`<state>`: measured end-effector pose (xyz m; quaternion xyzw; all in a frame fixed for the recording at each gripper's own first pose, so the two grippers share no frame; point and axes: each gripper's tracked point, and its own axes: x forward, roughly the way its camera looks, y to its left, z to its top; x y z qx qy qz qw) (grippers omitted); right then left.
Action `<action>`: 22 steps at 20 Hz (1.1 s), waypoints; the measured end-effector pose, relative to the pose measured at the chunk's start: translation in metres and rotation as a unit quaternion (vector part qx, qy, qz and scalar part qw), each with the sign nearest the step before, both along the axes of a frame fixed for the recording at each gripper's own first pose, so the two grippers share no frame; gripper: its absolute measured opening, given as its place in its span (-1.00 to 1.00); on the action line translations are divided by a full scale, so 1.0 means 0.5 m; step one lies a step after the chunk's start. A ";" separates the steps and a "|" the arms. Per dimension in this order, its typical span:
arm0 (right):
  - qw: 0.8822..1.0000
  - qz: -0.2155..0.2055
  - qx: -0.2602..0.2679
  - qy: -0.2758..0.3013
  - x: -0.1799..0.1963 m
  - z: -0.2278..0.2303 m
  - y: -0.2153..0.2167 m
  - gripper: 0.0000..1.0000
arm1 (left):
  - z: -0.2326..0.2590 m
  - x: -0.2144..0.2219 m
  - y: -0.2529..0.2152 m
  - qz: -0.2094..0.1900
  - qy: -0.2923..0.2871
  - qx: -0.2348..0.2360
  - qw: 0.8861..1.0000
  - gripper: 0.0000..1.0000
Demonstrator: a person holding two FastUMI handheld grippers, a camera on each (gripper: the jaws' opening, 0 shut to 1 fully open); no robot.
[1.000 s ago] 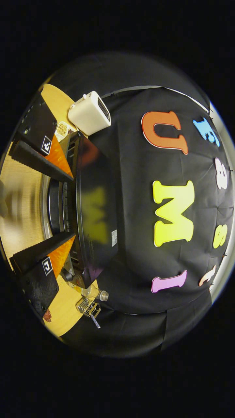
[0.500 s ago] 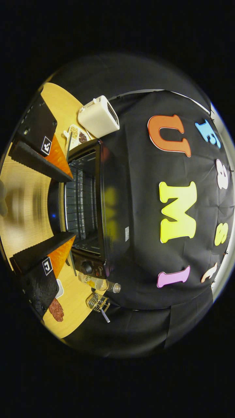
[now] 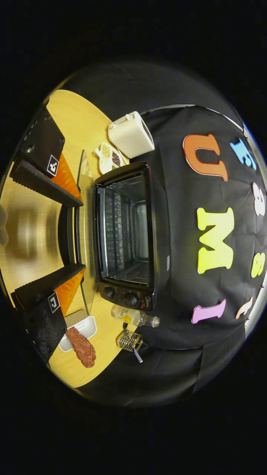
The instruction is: Open the electric oven with the left hand, put the food in, and close the electric oven.
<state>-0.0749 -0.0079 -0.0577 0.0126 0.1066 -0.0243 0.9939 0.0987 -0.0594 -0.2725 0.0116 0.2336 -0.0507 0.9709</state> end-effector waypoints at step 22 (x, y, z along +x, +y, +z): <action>0.999 -0.029 -0.009 0.036 -0.052 -0.063 -0.041 1.00 | -0.172 -0.071 -0.007 -0.009 0.124 0.014 0.992 0.89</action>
